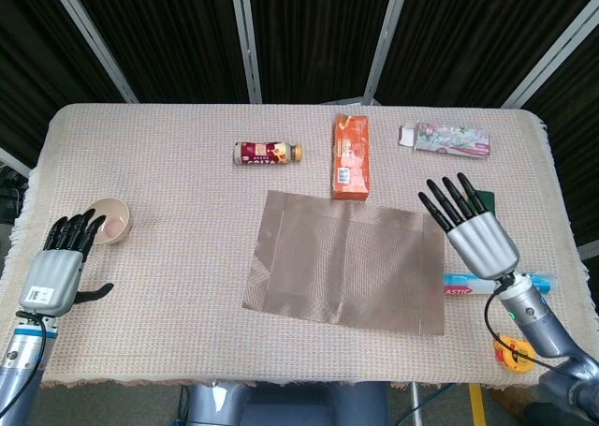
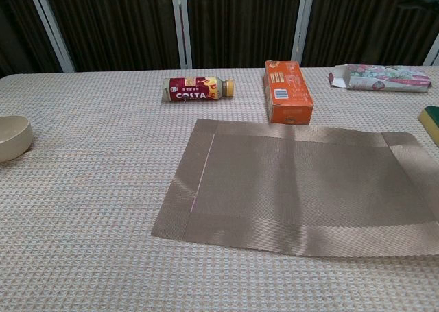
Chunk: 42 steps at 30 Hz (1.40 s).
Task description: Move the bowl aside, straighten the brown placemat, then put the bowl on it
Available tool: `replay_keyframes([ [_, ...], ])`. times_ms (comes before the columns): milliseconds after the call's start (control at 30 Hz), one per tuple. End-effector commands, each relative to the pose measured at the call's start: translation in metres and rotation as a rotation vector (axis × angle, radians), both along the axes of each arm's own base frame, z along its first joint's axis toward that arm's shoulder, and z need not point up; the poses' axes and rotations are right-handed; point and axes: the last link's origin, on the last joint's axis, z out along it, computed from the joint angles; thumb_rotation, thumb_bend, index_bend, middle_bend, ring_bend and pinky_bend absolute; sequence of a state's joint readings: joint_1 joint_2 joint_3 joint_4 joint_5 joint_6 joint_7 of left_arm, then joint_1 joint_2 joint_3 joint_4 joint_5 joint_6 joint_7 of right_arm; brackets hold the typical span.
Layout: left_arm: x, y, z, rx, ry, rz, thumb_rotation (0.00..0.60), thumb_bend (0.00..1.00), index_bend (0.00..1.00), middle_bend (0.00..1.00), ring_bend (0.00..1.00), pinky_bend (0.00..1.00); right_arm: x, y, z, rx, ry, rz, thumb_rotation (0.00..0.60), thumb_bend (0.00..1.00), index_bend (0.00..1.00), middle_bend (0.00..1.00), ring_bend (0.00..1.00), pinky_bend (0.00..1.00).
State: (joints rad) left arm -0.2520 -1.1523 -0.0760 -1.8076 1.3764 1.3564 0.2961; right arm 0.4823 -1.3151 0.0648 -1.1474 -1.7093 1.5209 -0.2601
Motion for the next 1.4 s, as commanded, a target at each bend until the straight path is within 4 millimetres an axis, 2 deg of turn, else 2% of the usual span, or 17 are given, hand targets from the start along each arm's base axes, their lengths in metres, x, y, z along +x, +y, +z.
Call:
replay_keyframes([
  [33,0.011,0.013,-0.02,-0.06,0.008,-0.113,0.6,0.07,0.03,0.0,0.0,0.0,-0.011,0.035,0.02,-0.005,-0.252,-0.202,0.6,0.0,0.0,0.0,0.0,0.0],
  [167,0.028,0.034,-0.046,-0.12,0.055,-0.265,0.6,0.07,0.05,0.0,0.0,0.0,-0.011,0.062,0.028,0.027,-0.373,-0.349,0.6,0.0,0.0,0.0,0.0,0.0],
  [300,0.041,0.055,-0.073,-0.156,0.098,-0.37,0.6,0.08,0.06,0.0,0.0,0.0,-0.015,0.081,0.03,0.035,-0.439,-0.457,0.6,0.0,0.0,0.0,0.0,0.0],
  [400,0.049,0.067,-0.091,-0.17,0.121,-0.418,0.6,0.08,0.08,0.0,0.0,0.0,-0.019,0.09,0.029,0.031,-0.451,-0.507,0.6,0.0,0.0,0.0,0.0,0.0],
  [600,0.068,0.088,-0.13,-0.209,0.133,-0.476,0.6,0.08,0.18,0.0,0.0,0.0,-0.019,0.102,0.024,0.019,-0.515,-0.566,0.6,0.0,0.0,0.0,0.0,0.0],
  [800,0.082,0.103,-0.163,-0.243,0.153,-0.509,0.6,0.08,0.19,0.0,0.0,0.0,-0.018,0.105,0.022,-0.007,-0.504,-0.549,0.6,0.0,0.0,0.0,0.0,0.0],
  [1033,0.09,0.107,-0.193,-0.29,0.172,-0.521,0.6,0.09,0.21,0.0,0.0,0.0,-0.02,0.104,0.022,-0.009,-0.507,-0.55,0.6,0.0,0.0,0.0,0.0,0.0],
  [1400,0.094,0.108,-0.213,-0.308,0.193,-0.52,0.6,0.08,0.21,0.0,0.0,0.0,-0.022,0.103,0.023,-0.011,-0.512,-0.547,0.6,0.0,0.0,0.0,0.0,0.0],
])
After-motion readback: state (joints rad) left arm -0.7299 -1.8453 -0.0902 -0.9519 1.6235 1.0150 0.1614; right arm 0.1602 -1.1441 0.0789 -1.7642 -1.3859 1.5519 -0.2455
